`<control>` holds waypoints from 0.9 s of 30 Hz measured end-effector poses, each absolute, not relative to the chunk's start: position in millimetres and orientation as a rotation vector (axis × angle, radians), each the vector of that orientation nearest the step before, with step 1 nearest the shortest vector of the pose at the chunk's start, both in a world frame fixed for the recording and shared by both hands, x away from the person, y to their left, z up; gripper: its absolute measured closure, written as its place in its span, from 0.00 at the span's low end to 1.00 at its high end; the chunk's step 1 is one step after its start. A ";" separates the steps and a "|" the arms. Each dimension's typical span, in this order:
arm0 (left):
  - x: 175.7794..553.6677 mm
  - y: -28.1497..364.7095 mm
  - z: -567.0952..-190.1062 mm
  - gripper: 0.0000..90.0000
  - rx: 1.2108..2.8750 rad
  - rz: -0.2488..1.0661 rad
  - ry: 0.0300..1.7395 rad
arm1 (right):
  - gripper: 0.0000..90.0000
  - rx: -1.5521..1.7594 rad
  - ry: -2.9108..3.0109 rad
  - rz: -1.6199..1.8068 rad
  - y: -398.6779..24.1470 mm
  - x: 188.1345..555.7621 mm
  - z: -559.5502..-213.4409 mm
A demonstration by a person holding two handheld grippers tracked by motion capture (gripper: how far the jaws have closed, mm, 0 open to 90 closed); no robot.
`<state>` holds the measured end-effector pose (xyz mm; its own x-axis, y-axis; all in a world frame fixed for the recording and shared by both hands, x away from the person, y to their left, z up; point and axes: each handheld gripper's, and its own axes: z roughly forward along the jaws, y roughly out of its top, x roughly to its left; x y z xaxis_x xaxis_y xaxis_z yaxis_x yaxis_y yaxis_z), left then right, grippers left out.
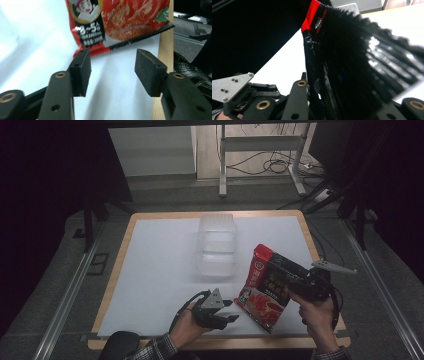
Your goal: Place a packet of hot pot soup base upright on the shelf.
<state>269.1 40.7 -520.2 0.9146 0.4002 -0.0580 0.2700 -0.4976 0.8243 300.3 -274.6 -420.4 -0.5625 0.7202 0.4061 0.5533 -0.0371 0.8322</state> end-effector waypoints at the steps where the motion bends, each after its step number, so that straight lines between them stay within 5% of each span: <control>1: 268.4 42.1 -520.0 0.48 2.116 0.175 0.486 | 0.83 1.388 2.064 1.659 -275.3 300.9 -419.1; 14: 259.3 65.7 -518.8 0.23 2.090 0.183 0.554 | 0.83 1.350 2.047 1.661 -278.1 317.7 -395.7; 27: 250.7 90.9 -521.1 0.09 2.111 0.230 0.637 | 0.83 1.326 1.967 1.639 -282.6 350.4 -368.9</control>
